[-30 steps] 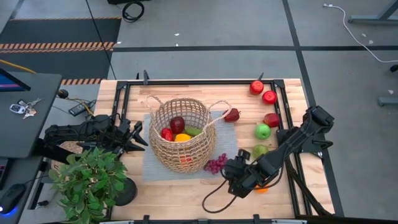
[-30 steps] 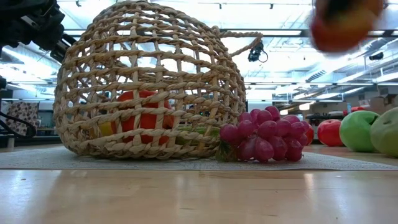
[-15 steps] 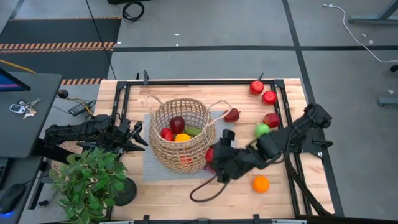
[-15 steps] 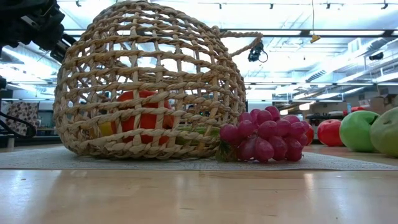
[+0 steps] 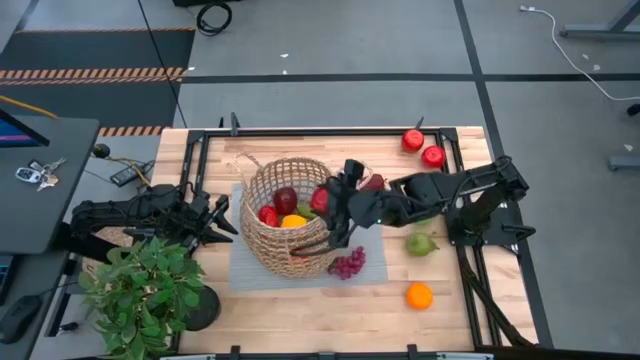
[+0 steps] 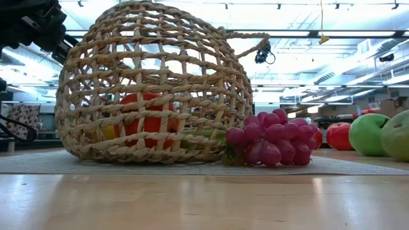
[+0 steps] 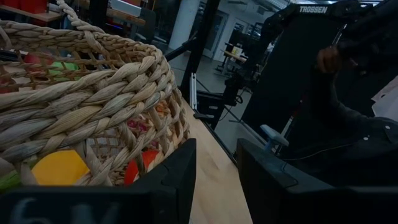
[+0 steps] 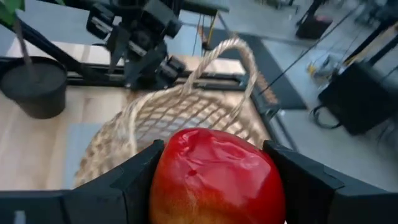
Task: Build produce basket
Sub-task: Put the red apple into the brown basket
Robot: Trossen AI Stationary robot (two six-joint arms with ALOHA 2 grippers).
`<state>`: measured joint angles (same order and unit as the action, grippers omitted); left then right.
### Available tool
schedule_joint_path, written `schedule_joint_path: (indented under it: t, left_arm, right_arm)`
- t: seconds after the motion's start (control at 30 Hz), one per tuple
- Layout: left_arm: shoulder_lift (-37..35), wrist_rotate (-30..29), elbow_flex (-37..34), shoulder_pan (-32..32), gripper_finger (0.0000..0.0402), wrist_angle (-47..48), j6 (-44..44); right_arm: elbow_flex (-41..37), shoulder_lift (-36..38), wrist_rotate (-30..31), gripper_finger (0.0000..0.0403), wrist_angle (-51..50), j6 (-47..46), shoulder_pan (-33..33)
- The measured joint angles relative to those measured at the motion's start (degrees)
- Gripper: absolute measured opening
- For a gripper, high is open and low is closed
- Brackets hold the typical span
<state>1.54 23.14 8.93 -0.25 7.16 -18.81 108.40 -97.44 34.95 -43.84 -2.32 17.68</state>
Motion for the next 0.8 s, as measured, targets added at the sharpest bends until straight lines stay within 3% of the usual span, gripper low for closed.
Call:
schedule_joint_path:
  t: [0.4,0.8]
  left_arm:
    - [0.0,0.0,0.0,0.02,0.0121,0.0,-0.02]
    - [0.0,0.0,0.0,0.0,0.0121,0.0,-0.04]
  right_arm:
    - [0.3,0.02,0.01,0.0269,0.41,42.68,1.82]
    - [0.3,0.02,4.57,0.0269,0.27,69.32,2.83]
